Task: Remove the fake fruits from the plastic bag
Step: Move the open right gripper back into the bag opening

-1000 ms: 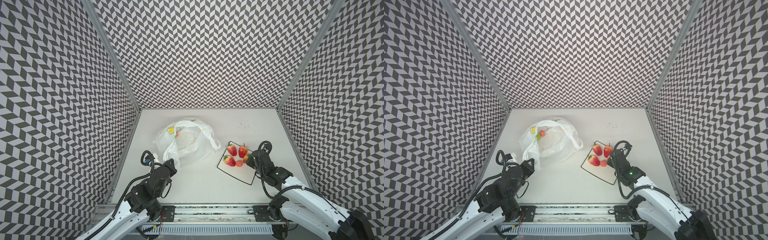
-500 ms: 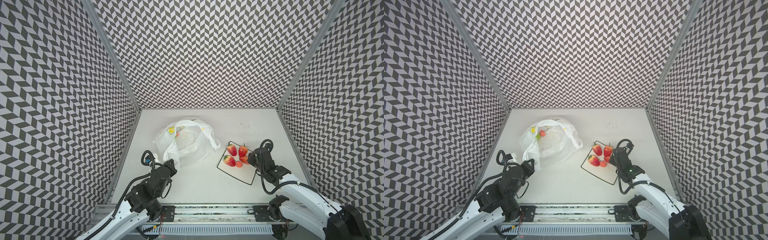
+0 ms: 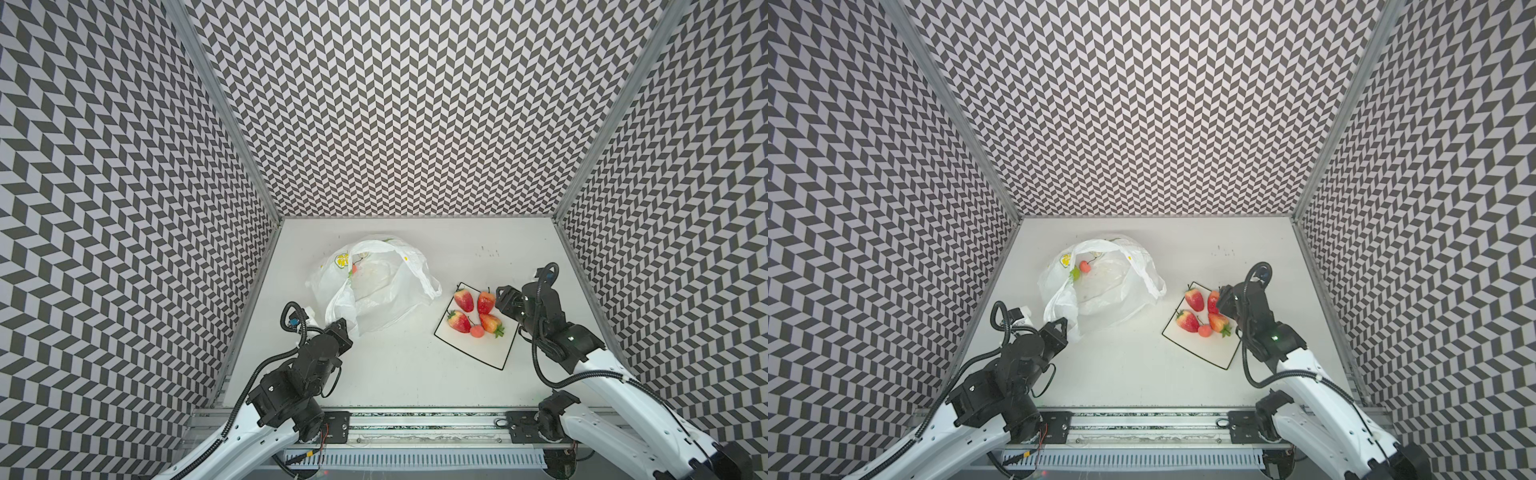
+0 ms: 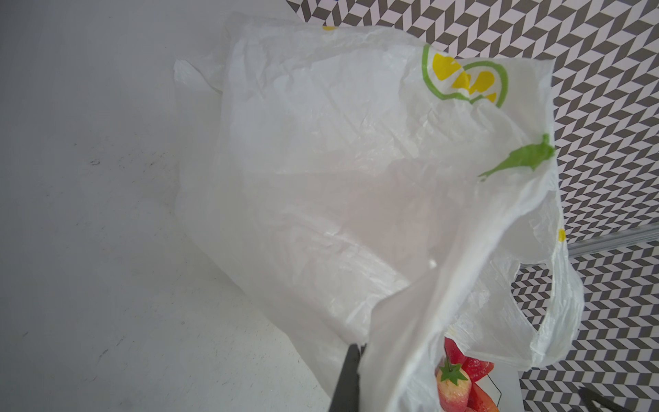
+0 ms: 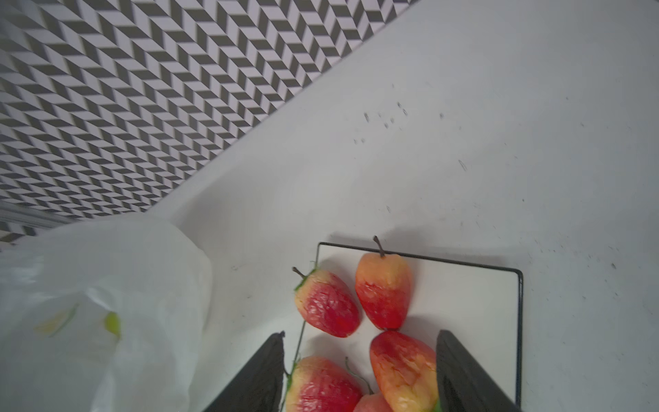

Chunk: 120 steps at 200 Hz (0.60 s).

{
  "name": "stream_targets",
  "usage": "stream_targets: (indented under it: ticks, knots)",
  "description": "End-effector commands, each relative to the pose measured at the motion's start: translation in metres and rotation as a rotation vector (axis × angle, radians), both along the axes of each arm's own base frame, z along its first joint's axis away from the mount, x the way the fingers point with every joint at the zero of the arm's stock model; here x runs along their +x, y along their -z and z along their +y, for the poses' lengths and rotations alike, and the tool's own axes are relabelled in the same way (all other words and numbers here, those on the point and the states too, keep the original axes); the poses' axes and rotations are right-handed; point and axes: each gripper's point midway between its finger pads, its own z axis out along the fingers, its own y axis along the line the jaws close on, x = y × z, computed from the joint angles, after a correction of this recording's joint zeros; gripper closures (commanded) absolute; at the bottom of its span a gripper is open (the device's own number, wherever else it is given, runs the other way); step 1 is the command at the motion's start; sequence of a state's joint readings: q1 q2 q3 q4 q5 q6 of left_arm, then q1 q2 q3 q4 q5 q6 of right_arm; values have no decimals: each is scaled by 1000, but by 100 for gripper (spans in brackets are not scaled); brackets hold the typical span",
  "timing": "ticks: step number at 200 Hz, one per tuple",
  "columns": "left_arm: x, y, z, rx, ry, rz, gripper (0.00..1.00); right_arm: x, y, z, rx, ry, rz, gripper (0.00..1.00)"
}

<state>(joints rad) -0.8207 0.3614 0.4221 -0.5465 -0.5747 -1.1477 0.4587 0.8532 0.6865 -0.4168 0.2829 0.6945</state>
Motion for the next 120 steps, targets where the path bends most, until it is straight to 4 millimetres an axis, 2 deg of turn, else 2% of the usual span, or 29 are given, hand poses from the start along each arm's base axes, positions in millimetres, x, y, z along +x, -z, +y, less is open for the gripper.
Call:
stream_targets:
  ticks: [1,33,57,91,120]
  knots:
    - [1,-8,-1,6,13,-33,100,-7,-37,30,-62,-144,-87,42]
    - [0,-7,0,16,17,-26,100,-33,-78,130,-13,-478,-216,54]
    - [-2,-4,2,17,10,-14,100,-54,-86,203,20,-697,-259,57]
    - [-5,-1,8,23,-14,13,100,-63,-65,289,42,-876,-242,57]
    - [-8,-2,16,38,-43,35,100,-43,-33,336,106,-843,-173,56]
